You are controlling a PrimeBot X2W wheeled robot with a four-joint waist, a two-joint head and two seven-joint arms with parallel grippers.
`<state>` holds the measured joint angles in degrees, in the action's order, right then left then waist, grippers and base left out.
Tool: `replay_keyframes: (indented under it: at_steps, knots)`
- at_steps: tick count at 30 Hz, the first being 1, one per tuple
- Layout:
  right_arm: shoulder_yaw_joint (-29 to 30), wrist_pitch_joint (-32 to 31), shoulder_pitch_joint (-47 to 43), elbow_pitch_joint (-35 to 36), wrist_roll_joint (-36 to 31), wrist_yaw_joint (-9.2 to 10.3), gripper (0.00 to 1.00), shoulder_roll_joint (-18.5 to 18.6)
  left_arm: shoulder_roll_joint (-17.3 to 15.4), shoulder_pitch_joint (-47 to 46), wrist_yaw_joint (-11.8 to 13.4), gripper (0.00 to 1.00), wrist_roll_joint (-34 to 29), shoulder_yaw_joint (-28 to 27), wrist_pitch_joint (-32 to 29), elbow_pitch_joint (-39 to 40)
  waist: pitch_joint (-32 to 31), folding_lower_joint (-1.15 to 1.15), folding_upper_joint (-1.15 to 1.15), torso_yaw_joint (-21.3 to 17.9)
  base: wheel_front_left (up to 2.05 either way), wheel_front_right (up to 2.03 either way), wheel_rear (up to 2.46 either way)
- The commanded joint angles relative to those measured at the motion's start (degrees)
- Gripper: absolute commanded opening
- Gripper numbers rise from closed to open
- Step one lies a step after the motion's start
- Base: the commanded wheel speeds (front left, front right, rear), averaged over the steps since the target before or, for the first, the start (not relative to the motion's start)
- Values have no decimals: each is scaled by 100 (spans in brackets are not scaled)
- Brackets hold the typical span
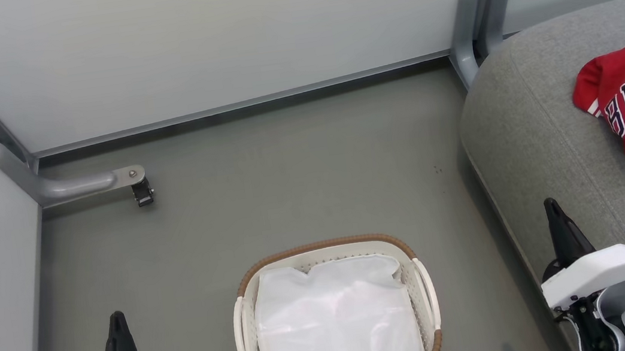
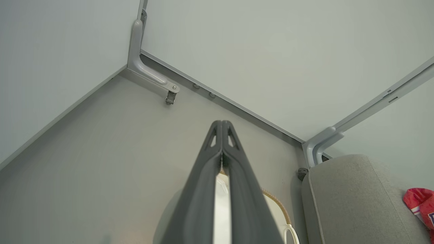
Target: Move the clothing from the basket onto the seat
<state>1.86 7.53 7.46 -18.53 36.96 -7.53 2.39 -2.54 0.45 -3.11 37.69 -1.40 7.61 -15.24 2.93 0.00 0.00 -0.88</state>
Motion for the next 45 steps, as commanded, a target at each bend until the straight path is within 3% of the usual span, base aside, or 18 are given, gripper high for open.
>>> replay_keyframes:
  at_steps: [1,45]
  knots:
    - [41,-45,7,107,224,2,0,32,-25,-174,-50,0,225,-31,-48,75,-4,0,0,2,0,0,0]
    - [287,-818,-69,315,3221,4,0,50,-40,-483,-276,0,3185,-315,-820,115,-128,0,0,41,0,0,0]
